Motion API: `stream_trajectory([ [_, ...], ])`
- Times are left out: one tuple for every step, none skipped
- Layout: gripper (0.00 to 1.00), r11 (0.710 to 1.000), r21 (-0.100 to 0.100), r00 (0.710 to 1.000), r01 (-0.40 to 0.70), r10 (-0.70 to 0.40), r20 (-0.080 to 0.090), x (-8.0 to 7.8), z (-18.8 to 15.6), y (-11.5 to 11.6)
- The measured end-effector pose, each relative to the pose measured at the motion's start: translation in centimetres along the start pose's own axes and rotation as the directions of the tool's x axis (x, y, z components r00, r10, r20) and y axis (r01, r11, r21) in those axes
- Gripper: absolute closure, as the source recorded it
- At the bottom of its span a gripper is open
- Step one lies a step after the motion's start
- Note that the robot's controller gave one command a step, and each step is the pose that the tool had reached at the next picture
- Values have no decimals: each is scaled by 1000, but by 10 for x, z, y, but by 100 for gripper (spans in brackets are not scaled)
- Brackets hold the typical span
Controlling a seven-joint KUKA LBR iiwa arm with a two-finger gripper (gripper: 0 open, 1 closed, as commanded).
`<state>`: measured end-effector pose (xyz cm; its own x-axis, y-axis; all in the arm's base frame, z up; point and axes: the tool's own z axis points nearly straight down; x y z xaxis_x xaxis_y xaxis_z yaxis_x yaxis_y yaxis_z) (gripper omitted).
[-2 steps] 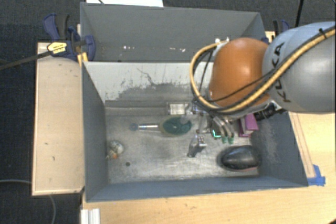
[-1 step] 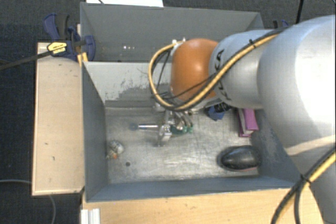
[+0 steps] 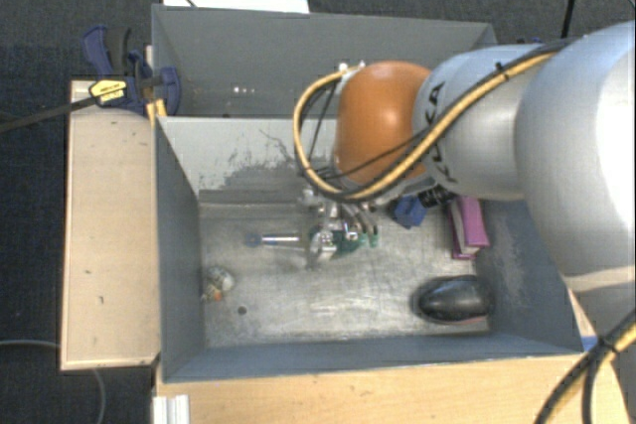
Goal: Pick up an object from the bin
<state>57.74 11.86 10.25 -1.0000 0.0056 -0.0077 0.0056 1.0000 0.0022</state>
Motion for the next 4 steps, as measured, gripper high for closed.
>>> stream_trajectory([
  [0,986,1,986,-166,166,1,-8,2,-21],
  [0,938,0,938,-347,347,-4,-5,29,-27],
  [0,939,2,939,-344,344,-4,-5,27,-26],
  [100,939,-1,939,-344,344,2,-7,26,-26],
])
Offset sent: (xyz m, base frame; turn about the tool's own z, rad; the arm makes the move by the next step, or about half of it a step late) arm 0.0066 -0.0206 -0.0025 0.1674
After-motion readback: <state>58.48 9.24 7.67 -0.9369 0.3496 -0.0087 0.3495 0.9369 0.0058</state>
